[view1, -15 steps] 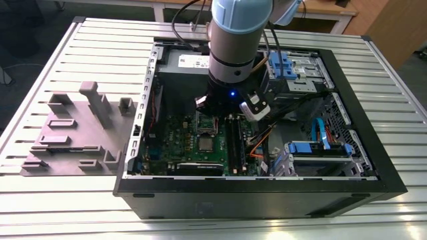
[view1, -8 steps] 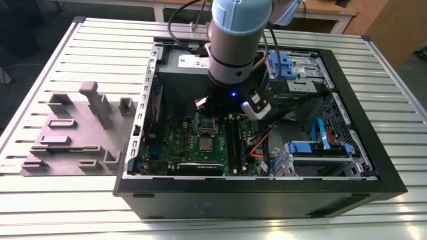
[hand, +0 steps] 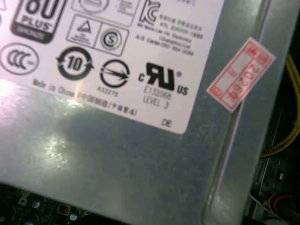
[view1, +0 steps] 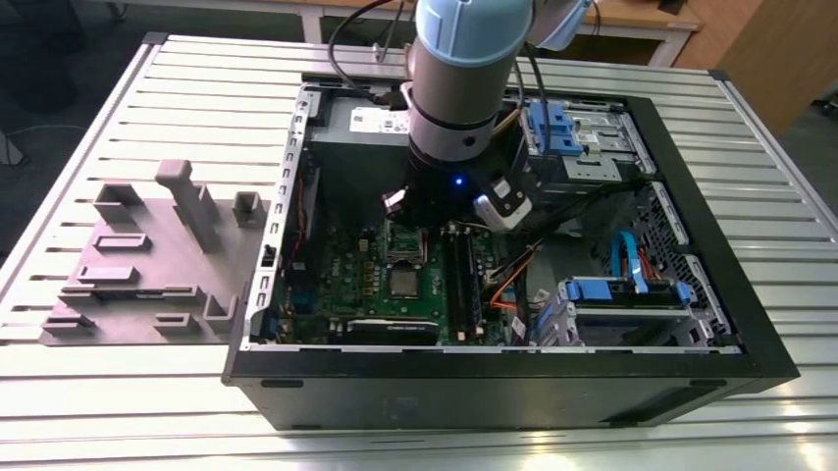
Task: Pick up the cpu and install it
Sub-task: 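Close the cpu cover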
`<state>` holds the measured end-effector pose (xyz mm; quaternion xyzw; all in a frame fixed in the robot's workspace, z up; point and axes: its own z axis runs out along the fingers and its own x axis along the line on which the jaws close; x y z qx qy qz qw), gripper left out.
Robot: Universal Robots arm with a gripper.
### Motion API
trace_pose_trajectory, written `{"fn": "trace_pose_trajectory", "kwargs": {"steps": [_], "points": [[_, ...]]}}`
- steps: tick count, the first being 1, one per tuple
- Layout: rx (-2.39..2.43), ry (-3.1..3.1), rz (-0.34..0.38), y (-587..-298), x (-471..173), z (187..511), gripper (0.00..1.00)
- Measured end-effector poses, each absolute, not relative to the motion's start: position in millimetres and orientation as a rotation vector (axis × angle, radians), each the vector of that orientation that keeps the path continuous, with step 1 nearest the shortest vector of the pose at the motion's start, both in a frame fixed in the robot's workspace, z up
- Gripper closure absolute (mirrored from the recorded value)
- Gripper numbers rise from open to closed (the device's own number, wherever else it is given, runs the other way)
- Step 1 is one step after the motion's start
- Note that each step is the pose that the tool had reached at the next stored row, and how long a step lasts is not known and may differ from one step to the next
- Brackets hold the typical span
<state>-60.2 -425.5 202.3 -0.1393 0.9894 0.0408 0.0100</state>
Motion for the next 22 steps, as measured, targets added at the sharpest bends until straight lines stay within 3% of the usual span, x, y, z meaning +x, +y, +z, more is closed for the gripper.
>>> {"fn": "trace_pose_trajectory", "kwargs": {"steps": [22], "points": [[-0.442,3.084,0.126,-426.5,-63.7,210.7,0.90]]}}
